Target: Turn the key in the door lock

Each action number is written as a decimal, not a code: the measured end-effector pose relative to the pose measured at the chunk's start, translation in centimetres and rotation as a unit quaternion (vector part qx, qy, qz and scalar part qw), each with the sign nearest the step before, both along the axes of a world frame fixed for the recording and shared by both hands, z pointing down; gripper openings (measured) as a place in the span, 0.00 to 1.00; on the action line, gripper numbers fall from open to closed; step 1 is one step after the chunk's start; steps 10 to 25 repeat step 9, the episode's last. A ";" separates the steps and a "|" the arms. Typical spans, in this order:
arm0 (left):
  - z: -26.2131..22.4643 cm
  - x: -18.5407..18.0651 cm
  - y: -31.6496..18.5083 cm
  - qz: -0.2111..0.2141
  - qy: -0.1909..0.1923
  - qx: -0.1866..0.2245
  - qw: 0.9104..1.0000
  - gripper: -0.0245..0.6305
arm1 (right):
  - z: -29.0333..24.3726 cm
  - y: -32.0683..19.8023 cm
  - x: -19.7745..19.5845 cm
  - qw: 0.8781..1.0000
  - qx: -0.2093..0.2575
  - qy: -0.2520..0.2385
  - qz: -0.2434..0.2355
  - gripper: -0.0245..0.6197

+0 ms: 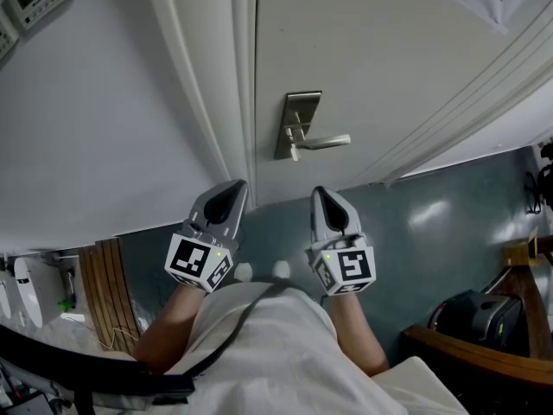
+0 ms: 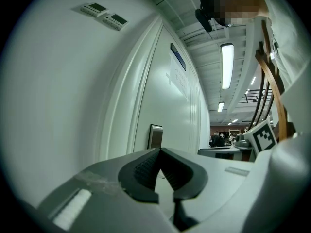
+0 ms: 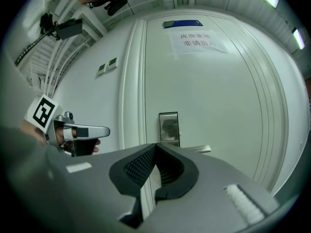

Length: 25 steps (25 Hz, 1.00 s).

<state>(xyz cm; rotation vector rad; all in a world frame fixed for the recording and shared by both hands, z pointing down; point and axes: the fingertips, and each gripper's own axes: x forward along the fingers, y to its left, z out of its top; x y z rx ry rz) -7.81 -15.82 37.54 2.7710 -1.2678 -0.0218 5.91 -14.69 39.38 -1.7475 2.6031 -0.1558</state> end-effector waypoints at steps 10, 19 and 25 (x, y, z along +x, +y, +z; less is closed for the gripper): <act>0.0 -0.5 0.0 0.003 0.000 -0.001 1.000 0.05 | -0.2 -0.1 -0.6 1.000 -0.002 0.003 0.003 0.05; 0.0 -0.5 0.0 0.003 0.000 -0.001 1.000 0.05 | -0.2 -0.1 -0.6 1.000 -0.002 0.003 0.003 0.05; 0.0 -0.5 0.0 0.003 0.000 -0.001 1.000 0.05 | -0.2 -0.1 -0.6 1.000 -0.002 0.003 0.003 0.05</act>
